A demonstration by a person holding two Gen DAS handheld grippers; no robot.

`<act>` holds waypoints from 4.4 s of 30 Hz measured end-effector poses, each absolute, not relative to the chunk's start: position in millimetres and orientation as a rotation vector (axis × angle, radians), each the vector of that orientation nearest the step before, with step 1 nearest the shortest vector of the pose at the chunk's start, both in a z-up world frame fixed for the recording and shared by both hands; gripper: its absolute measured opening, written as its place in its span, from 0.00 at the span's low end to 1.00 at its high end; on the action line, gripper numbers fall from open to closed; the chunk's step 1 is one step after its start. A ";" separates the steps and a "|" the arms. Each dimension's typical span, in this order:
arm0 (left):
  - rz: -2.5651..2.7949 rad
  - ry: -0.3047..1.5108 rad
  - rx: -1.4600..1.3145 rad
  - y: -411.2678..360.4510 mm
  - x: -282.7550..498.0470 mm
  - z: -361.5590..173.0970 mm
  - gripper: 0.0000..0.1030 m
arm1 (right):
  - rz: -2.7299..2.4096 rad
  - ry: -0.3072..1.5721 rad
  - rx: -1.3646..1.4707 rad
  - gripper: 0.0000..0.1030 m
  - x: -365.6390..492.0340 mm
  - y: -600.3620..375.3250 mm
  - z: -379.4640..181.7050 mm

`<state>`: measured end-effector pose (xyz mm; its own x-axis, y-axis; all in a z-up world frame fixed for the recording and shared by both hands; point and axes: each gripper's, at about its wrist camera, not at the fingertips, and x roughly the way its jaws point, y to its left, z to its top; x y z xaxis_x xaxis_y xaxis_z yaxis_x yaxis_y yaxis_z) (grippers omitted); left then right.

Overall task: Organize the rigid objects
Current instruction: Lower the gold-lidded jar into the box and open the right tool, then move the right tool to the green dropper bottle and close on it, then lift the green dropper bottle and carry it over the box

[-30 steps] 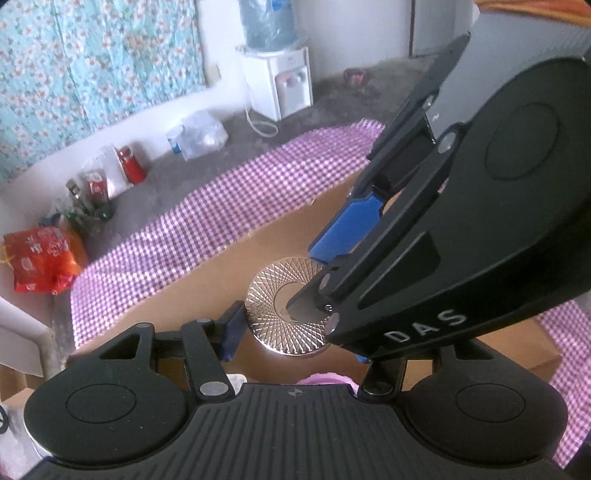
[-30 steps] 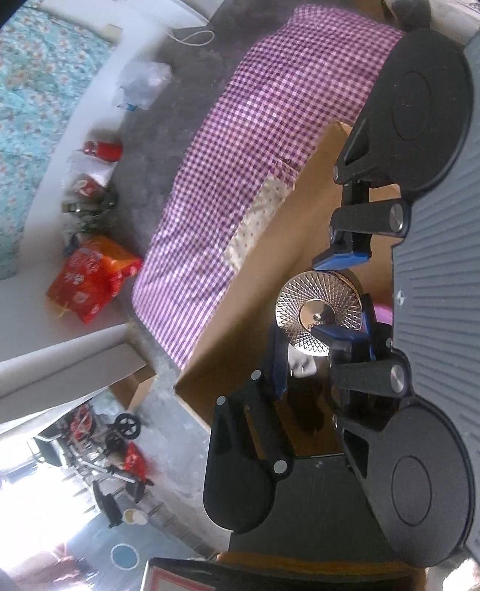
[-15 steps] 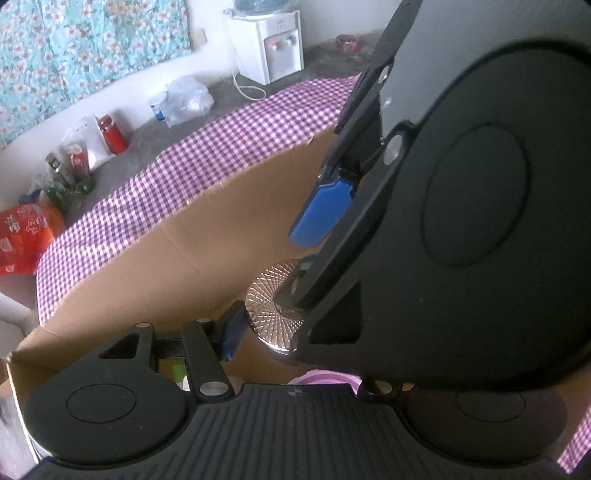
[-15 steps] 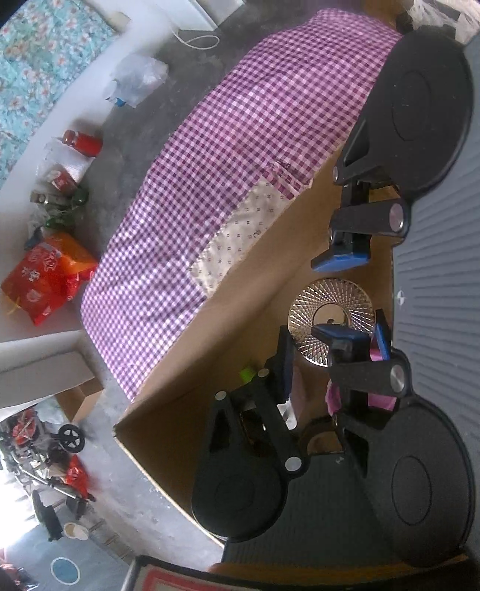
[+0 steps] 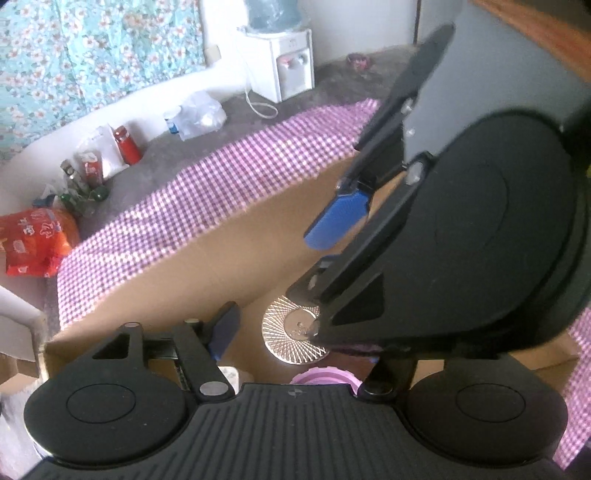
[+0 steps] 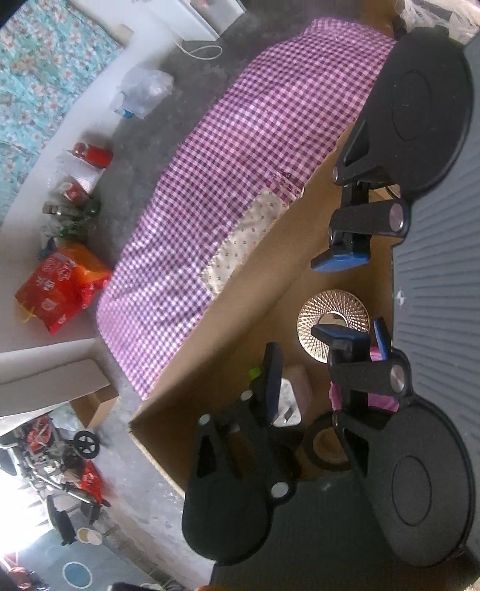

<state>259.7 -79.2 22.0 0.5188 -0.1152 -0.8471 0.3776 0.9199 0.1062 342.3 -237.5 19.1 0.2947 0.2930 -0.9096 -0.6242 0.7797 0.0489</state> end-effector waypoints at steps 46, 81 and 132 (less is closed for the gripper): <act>-0.182 0.829 0.192 6.1 46.2 -2.2 0.71 | 0.818 0.909 -0.206 0.34 101.2 -157.1 56.5; -0.155 0.836 0.199 9.1 65.1 -40.4 0.30 | 0.894 0.999 -0.411 0.19 125.9 -110.2 9.7; -0.281 0.657 0.357 -79.5 124.7 69.4 0.30 | 0.733 0.752 -0.327 0.19 145.7 -225.0 131.9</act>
<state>124.7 -79.5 69.4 0.7578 -0.1410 -0.6371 0.3635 0.9020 0.2328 145.7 -225.0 131.9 0.5023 0.4828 -0.7174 -0.7048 0.7092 -0.0162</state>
